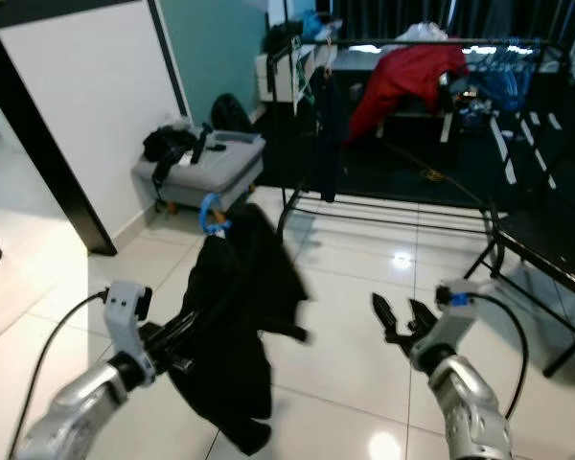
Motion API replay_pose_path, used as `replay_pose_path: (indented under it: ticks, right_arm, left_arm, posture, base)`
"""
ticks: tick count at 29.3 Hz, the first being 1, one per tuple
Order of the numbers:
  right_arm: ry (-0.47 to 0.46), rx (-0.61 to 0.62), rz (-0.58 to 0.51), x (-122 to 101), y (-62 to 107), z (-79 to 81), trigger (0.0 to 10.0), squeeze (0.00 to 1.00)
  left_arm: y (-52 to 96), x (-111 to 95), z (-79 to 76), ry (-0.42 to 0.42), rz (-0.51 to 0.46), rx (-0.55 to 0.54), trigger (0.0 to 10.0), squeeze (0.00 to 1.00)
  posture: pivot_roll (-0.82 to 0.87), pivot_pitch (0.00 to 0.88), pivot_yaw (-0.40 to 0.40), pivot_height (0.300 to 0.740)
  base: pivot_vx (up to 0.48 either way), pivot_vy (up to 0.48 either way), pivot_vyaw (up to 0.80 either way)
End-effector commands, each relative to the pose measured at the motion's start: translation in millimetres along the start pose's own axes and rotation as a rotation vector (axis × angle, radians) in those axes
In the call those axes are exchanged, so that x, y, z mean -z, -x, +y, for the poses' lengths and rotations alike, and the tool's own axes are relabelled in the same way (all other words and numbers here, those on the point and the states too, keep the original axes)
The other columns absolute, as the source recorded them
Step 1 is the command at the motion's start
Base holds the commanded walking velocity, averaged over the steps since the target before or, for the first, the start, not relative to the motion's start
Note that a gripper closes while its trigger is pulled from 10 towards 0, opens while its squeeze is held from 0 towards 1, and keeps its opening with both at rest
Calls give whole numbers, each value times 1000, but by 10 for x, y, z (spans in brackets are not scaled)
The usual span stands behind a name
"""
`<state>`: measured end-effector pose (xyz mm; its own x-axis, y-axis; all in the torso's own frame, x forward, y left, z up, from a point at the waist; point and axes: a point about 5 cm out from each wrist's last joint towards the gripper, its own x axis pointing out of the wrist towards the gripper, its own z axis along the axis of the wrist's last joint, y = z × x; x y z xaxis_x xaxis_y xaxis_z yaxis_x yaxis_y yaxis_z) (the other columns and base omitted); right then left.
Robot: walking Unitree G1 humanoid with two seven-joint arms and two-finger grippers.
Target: Hang hanger
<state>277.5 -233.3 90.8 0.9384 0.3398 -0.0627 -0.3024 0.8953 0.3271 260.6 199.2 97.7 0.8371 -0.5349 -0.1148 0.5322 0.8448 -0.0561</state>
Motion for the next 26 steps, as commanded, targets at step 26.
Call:
replay_pose_path:
  ticks: [26]
  right_arm:
    - [496,-1129,408,-1325,100,655,10000,0]
  left_arm:
    - [475,-1179,-63,-538,306,833,10000,0]
  posture:
    - [-81,0,48,736]
  base:
    - [0,0,0]
